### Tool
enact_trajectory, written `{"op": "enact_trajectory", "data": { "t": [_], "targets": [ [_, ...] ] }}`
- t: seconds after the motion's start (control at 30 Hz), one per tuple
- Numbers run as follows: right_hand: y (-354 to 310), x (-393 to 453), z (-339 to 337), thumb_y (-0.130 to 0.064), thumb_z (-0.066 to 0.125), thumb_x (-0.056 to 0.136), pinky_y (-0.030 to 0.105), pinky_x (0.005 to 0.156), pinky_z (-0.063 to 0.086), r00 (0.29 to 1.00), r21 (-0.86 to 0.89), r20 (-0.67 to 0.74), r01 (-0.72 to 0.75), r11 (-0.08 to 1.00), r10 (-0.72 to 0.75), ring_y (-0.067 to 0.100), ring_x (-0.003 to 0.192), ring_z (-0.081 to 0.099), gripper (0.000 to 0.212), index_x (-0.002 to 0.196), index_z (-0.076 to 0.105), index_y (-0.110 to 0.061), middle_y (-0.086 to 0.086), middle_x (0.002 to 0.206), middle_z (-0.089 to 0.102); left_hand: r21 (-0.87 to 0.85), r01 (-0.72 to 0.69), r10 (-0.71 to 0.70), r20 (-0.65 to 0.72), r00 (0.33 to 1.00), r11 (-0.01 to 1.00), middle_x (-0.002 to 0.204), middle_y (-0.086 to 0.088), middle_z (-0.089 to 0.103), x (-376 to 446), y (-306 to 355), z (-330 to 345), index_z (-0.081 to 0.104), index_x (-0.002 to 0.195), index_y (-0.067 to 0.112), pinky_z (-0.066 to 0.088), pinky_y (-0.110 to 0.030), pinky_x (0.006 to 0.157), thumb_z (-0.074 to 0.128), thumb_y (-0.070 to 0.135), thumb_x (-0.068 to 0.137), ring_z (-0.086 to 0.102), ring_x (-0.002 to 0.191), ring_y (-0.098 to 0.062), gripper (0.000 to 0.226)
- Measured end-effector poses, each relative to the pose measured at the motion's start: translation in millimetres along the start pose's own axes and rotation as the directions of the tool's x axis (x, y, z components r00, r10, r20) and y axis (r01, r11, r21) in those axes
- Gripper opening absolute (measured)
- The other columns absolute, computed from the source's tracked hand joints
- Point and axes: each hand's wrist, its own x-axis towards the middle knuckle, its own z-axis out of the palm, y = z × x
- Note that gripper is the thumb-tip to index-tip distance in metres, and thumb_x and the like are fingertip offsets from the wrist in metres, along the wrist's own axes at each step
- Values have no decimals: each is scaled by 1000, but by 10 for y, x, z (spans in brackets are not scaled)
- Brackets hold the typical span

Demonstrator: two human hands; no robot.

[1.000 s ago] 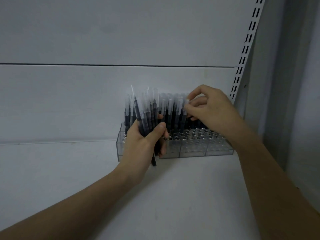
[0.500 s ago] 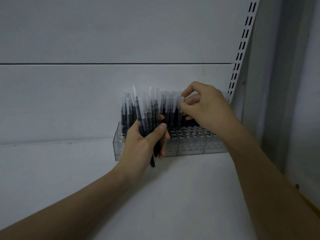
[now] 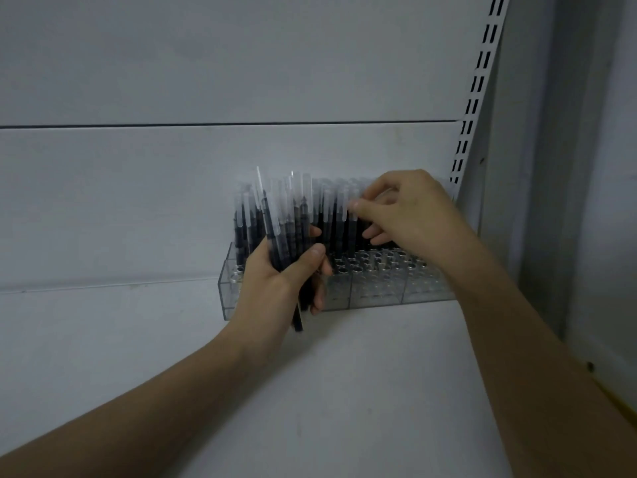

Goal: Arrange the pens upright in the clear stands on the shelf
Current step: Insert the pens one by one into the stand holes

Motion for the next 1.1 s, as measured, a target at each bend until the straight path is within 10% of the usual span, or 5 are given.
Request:
{"op": "enact_trajectory", "data": {
  "t": [0.13,0.43,0.93,1.1],
  "targets": [
    [-91,-11,-51,-29,56,100,27,50,50,942,124,-312,167,978,-121,14,53,64,19,88,62,-16,-1,73,67,-8,10,-10,9,1000,1000,73,-11,62,-11,25,-2,54,114,2,43,-32,46,53,7,98,48,46,-27,17],
    [-235,-128,132,-23,70,91,25,53,52,963,342,124,186,921,-240,12,57,64,19,109,67,-16,-2,87,69,-13,85,-83,98,992,996,96,-17,73,-53,77,17,52,120,0,51,-33,53,55,14,97,59,52,-30,28],
    [-200,-95,76,-13,69,93,32,71,60,974,496,49,167,852,-220,20,86,71,24,116,67,-19,11,96,74,-5,111,-110,95,989,994,93,-16,73,-50,82,41,52,119,-1,54,-33,52,52,8,98,60,53,-29,23],
    [-216,-77,-25,-7,67,93,30,68,59,974,578,-192,214,788,-124,16,78,71,25,116,62,-14,11,95,70,-30,134,-131,91,987,990,93,-14,73,-55,67,35,52,114,1,54,-35,53,53,8,98,60,55,-31,17]
  ]
}}
